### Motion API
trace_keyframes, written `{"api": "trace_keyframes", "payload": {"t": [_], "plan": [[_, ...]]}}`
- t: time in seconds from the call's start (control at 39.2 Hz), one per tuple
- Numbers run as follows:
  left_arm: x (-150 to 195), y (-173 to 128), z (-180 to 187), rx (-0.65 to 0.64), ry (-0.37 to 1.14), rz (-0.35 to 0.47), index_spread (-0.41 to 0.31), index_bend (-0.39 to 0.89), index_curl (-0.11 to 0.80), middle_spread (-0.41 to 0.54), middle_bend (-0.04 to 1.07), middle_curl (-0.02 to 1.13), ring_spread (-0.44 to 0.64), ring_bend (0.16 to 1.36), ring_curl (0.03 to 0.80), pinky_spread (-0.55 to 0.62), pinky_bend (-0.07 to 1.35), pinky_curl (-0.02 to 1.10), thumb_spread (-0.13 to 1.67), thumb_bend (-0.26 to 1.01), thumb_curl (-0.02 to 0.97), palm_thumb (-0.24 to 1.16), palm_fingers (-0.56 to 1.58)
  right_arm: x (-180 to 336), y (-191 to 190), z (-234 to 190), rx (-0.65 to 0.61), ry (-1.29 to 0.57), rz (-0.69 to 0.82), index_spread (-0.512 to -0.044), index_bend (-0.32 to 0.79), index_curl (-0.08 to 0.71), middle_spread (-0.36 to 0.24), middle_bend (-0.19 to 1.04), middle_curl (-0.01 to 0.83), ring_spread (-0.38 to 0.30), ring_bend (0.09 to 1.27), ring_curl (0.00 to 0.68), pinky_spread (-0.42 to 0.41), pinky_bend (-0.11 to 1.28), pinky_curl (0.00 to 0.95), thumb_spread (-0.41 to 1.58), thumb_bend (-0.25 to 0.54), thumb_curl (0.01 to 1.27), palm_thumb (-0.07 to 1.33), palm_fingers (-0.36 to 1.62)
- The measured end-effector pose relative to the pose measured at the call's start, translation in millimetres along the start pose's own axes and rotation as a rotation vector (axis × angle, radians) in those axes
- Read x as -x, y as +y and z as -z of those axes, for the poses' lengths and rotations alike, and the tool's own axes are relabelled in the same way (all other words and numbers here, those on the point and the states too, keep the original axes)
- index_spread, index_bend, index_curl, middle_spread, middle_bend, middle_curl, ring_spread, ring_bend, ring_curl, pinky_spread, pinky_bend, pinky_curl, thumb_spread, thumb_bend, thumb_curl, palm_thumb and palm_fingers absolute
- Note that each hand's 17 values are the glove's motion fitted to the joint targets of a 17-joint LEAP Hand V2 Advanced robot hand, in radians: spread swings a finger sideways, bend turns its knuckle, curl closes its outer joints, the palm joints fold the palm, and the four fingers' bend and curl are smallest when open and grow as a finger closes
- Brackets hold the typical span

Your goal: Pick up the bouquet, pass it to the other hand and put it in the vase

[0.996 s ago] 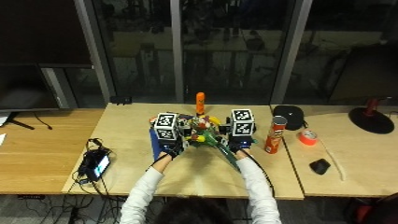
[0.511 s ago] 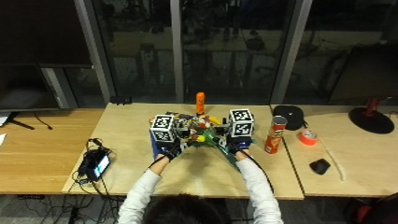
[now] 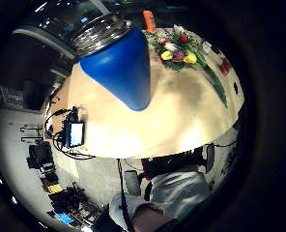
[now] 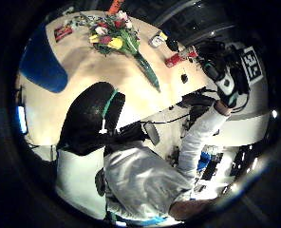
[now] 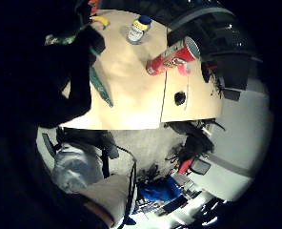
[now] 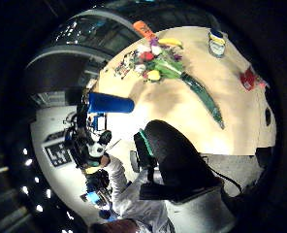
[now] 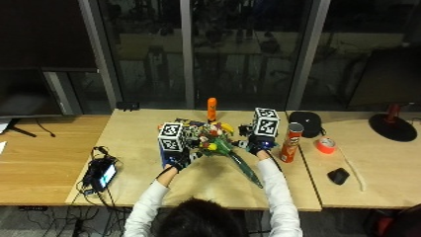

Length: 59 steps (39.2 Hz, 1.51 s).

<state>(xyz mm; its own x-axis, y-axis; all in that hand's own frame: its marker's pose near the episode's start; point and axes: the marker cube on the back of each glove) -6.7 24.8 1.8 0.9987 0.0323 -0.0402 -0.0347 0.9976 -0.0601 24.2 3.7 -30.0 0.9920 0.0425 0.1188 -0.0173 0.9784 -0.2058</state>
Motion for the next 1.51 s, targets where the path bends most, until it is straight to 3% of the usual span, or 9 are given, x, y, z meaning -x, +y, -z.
{"api": "trace_keyframes", "payload": {"t": [0.1, 0.41, 0.59, 0.89, 1.05, 1.12, 1.23, 1.38, 1.51], "plan": [[1, 2, -1, -0.003, 0.006, -0.011, 0.07, 0.16, 0.284, 0.292, 0.19, 0.27, 0.38, 0.56, 0.242, 0.38, 0.3, 0.28, 1.09, -0.02, 0.271, 0.39, 0.27, -28, -34, -25, -0.011, -0.054, -0.081, -0.178, 0.05, 0.083, 0.048, 0.35, 0.323, 0.073, 0.68, 0.296, 0.235, 0.71, 0.35, 1.11, -0.013, 0.25, 0.39, 0.45], [-5, 3, -7, -0.004, 0.006, -0.043, 0.048, 0.19, 0.318, 0.266, 0.19, 0.3, 0.37, 0.53, 0.241, 0.38, 0.25, 0.29, 1.09, -0.02, 0.288, 0.39, 0.31, -66, -63, -90, 0.009, -0.101, -0.154, -0.139, 0.07, 0.09, 0.033, 0.33, 0.352, 0.013, 0.7, 0.329, 0.183, 0.74, 0.369, 1.09, -0.017, 0.29, 0.42, 0.49], [-10, 4, -17, 0.023, -0.003, -0.073, 0.04, 0.17, 0.33, 0.255, 0.19, 0.31, 0.37, 0.51, 0.243, 0.38, 0.23, 0.3, 1.1, -0.02, 0.296, 0.39, 0.32, -63, -47, -142, -0.008, -0.131, -0.161, -0.132, 0.04, 0.083, 0.007, 0.34, 0.368, -0.049, 0.72, 0.344, 0.115, 0.76, 0.368, 1.09, -0.019, 0.31, 0.45, 0.55], [-9, 4, -20, 0.022, 0.001, -0.075, 0.037, 0.18, 0.342, 0.256, 0.17, 0.31, 0.38, 0.49, 0.246, 0.38, 0.22, 0.31, 1.09, -0.02, 0.301, 0.39, 0.31, -68, -46, -207, 0.163, -0.094, -0.279, -0.135, 0.05, 0.076, -0.025, 0.35, 0.395, -0.109, 0.75, 0.376, 0.032, 0.77, 0.373, 1.08, -0.02, 0.33, 0.46, 0.59], [-6, 4, -21, 0.033, 0.007, -0.064, 0.036, 0.17, 0.349, 0.262, 0.17, 0.31, 0.39, 0.48, 0.247, 0.38, 0.22, 0.32, 1.09, -0.03, 0.304, 0.38, 0.31, -62, -47, -217, 0.158, -0.059, -0.246, -0.156, 0.07, 0.084, -0.06, 0.35, 0.407, -0.146, 0.77, 0.388, -0.083, 0.77, 0.374, 1.08, -0.007, 0.34, 0.51, 0.73], [-4, 4, -23, 0.04, 0.01, -0.058, 0.041, 0.17, 0.352, 0.263, 0.17, 0.31, 0.39, 0.48, 0.247, 0.38, 0.22, 0.32, 1.09, -0.03, 0.305, 0.37, 0.31, -58, -42, -221, 0.185, -0.036, -0.262, -0.174, 0.18, 0.131, -0.085, 0.36, 0.422, -0.165, 0.74, 0.388, -0.13, 0.71, 0.366, 1.08, 0.016, 0.36, 0.59, 0.85], [-3, 2, -27, 0.046, 0.01, -0.054, 0.044, 0.17, 0.354, 0.264, 0.17, 0.31, 0.39, 0.47, 0.249, 0.38, 0.21, 0.33, 1.09, -0.02, 0.307, 0.37, 0.31, -53, -39, -223, 0.201, -0.05, -0.282, -0.194, 0.23, 0.191, -0.117, 0.42, 0.453, -0.179, 0.68, 0.387, -0.17, 0.62, 0.355, 1.09, 0.06, 0.38, 0.71, 1.0], [-2, 1, -29, 0.065, 0.014, -0.049, 0.047, 0.17, 0.357, 0.265, 0.18, 0.31, 0.39, 0.47, 0.251, 0.39, 0.21, 0.33, 1.08, -0.02, 0.309, 0.37, 0.31, -48, -51, -222, 0.091, -0.139, -0.231, -0.204, 0.3, 0.275, -0.141, 0.39, 0.477, -0.191, 0.61, 0.402, -0.197, 0.57, 0.372, 1.07, 0.12, 0.43, 0.88, 1.1], [0, -1, -27, 0.064, 0.03, -0.044, 0.048, 0.17, 0.358, 0.265, 0.18, 0.31, 0.39, 0.47, 0.252, 0.39, 0.21, 0.33, 1.08, -0.02, 0.311, 0.37, 0.31, -53, -60, -216, -0.042, -0.129, -0.255, -0.212, 0.31, 0.322, -0.144, 0.39, 0.499, -0.208, 0.58, 0.417, -0.23, 0.56, 0.39, 0.96, 0.111, 0.47, 0.96, 1.15]]}}
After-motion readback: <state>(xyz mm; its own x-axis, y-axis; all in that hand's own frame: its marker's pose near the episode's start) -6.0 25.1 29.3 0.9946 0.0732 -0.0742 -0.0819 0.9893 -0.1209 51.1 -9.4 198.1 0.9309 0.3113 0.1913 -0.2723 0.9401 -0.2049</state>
